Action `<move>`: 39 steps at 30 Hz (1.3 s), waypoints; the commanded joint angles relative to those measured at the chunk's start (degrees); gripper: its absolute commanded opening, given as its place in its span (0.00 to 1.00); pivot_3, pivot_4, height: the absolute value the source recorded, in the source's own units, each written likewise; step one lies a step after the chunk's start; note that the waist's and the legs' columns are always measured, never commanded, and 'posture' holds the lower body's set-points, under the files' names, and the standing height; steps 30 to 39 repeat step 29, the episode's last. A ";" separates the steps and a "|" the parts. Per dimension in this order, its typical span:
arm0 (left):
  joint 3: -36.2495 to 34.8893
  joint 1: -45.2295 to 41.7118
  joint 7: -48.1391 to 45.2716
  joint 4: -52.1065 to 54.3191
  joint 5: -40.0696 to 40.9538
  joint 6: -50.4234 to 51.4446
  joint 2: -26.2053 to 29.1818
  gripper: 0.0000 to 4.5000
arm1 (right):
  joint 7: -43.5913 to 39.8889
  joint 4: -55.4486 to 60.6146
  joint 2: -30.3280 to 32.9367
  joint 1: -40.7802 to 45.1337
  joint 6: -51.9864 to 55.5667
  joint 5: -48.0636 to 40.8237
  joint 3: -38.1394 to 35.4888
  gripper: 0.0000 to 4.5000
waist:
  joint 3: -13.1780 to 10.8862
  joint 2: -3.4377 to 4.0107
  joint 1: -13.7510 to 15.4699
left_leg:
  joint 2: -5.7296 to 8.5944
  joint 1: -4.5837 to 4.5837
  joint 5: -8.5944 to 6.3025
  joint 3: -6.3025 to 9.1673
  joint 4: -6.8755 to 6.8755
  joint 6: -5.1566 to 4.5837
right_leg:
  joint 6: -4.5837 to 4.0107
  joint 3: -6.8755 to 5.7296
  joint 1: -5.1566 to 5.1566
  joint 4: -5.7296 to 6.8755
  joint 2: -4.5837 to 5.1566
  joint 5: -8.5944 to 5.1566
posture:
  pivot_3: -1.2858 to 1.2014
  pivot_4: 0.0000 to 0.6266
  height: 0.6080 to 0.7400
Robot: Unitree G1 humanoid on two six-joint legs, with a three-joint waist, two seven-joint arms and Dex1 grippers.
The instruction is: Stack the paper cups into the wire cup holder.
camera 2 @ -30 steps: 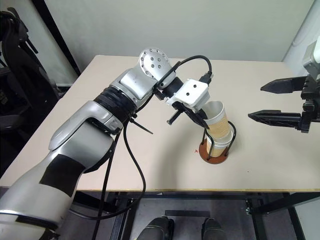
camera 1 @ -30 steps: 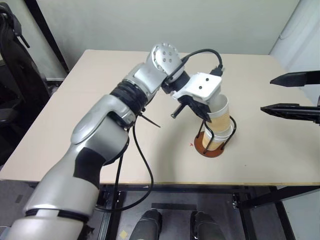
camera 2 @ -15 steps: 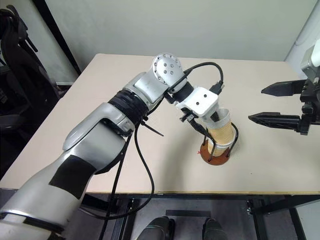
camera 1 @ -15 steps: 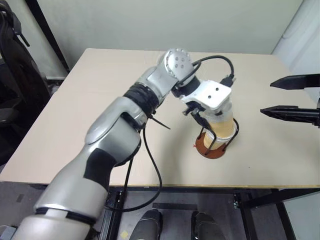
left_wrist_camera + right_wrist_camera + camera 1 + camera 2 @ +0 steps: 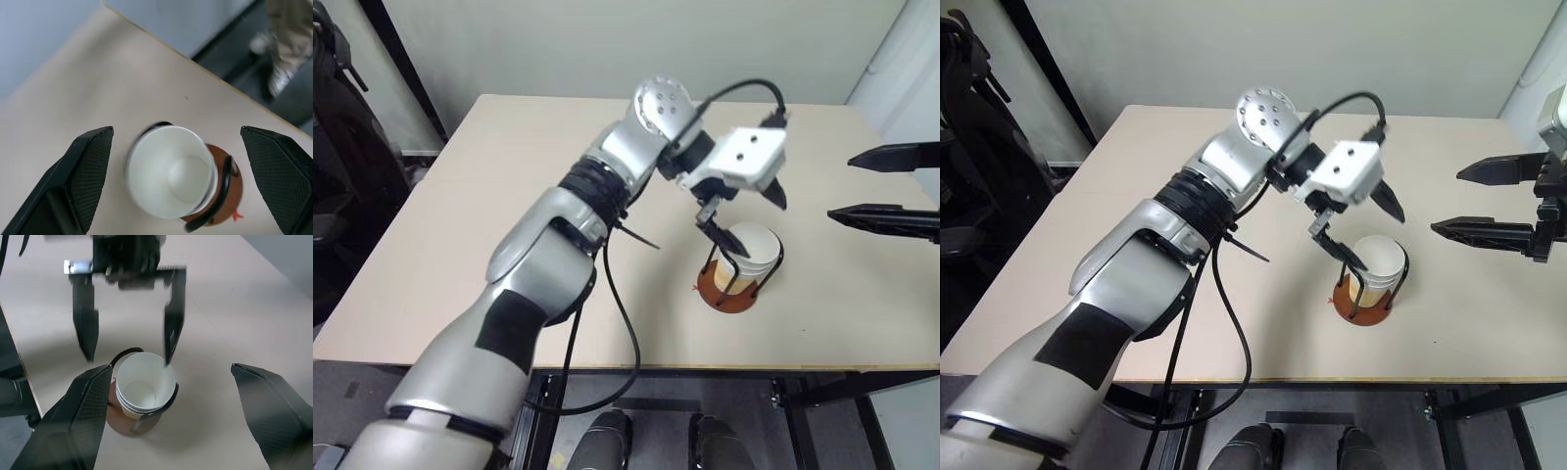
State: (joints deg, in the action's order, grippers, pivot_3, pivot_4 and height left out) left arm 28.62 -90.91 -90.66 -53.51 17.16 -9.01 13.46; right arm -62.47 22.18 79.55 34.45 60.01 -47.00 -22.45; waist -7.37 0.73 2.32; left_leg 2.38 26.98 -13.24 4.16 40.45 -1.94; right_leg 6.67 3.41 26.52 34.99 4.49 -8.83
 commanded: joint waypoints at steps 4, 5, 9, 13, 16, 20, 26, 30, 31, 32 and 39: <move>-15.77 9.86 4.24 11.48 3.85 15.84 14.61 0.99 | -1.01 -4.38 -1.98 1.55 -5.21 2.02 5.97 0.90 | 0.15 0.25 -1.03 | -0.06 -0.23 0.02 -0.10 -0.03 -0.01 | 0.02 0.08 -0.07 0.05 -0.10 0.02 | 0.52 0.24 1.00; -17.69 12.96 5.34 14.96 4.09 18.63 17.79 0.99 | -1.84 -5.94 -2.20 1.76 -6.07 2.75 7.48 0.90 | 0.16 0.28 -1.21 | -0.08 -0.28 0.05 -0.10 -0.05 0.00 | 0.01 0.08 -0.08 0.06 -0.14 0.02 | 0.52 0.24 1.00; -24.49 23.80 11.15 25.08 5.35 27.94 27.00 0.99 | -4.55 -13.39 -4.55 3.58 -9.59 6.26 13.41 0.90 | 0.16 0.27 -1.39 | -0.11 -0.31 0.22 -0.01 -0.01 0.07 | -0.12 0.02 -0.09 0.11 -0.21 0.03 | 0.52 0.24 1.00; -33.36 33.54 21.30 30.79 4.83 31.51 33.74 0.99 | -4.97 -21.06 -8.19 5.16 -13.72 11.47 17.58 0.90 | 0.16 0.27 -0.96 | -0.08 -0.30 0.23 0.05 0.17 0.06 | -0.38 -0.07 -0.20 0.05 -0.19 0.05 | 0.52 0.24 1.00; -39.15 38.62 28.38 34.76 5.36 35.27 36.13 0.99 | -4.62 -26.02 -10.56 5.76 -16.19 14.63 18.79 0.90 | 0.16 0.27 -0.89 | -0.06 -0.33 0.26 0.06 0.23 0.03 | -0.87 -0.08 -0.25 0.03 -0.19 0.01 | 0.52 0.24 1.00; -45.16 45.16 34.15 38.37 5.18 37.57 38.99 0.99 | -2.95 -31.08 -13.75 6.67 -18.89 19.42 20.82 0.90 | 0.16 0.27 -1.10 | -0.06 -0.47 0.35 0.07 0.17 0.06 | -1.06 -0.10 -0.33 0.06 -0.20 0.12 | 0.52 0.24 1.00; -50.87 52.82 39.78 42.24 5.50 39.87 41.10 0.99 | -4.49 -37.64 -17.30 11.12 -24.19 26.16 24.53 0.90 | 0.15 0.27 -1.73 | -0.11 -1.07 0.52 0.17 -0.52 0.01 | -1.51 -0.05 -0.56 0.10 -0.26 0.39 | 0.52 0.24 1.00; -51.82 54.23 40.68 43.28 6.22 40.74 41.85 0.99 | -5.71 -37.88 -17.91 12.17 -24.15 26.57 24.25 0.90 | 0.14 0.28 -1.78 | -0.12 -1.14 0.75 0.36 -0.77 0.08 | -1.80 -0.06 -0.52 0.16 -0.33 0.58 | 0.52 0.24 1.00; -51.82 54.23 40.68 43.28 6.22 40.74 41.85 0.99 | -5.71 -37.88 -17.91 12.17 -24.15 26.57 24.25 0.90 | 0.14 0.28 -1.78 | -0.12 -1.14 0.75 0.36 -0.77 0.08 | -1.80 -0.06 -0.52 0.16 -0.33 0.58 | 0.52 0.24 1.00; -51.82 54.23 40.68 43.28 6.22 40.74 41.85 0.99 | -5.71 -37.88 -17.91 12.17 -24.15 26.57 24.25 0.90 | 0.14 0.28 -1.78 | -0.12 -1.14 0.75 0.36 -0.77 0.08 | -1.80 -0.06 -0.52 0.16 -0.33 0.58 | 0.52 0.24 1.00; -51.82 54.23 40.68 43.28 6.22 40.74 41.85 0.99 | -5.71 -37.88 -17.91 12.17 -24.15 26.57 24.25 0.90 | 0.14 0.28 -1.78 | -0.12 -1.14 0.75 0.36 -0.77 0.08 | -1.80 -0.06 -0.52 0.16 -0.33 0.58 | 0.52 0.24 1.00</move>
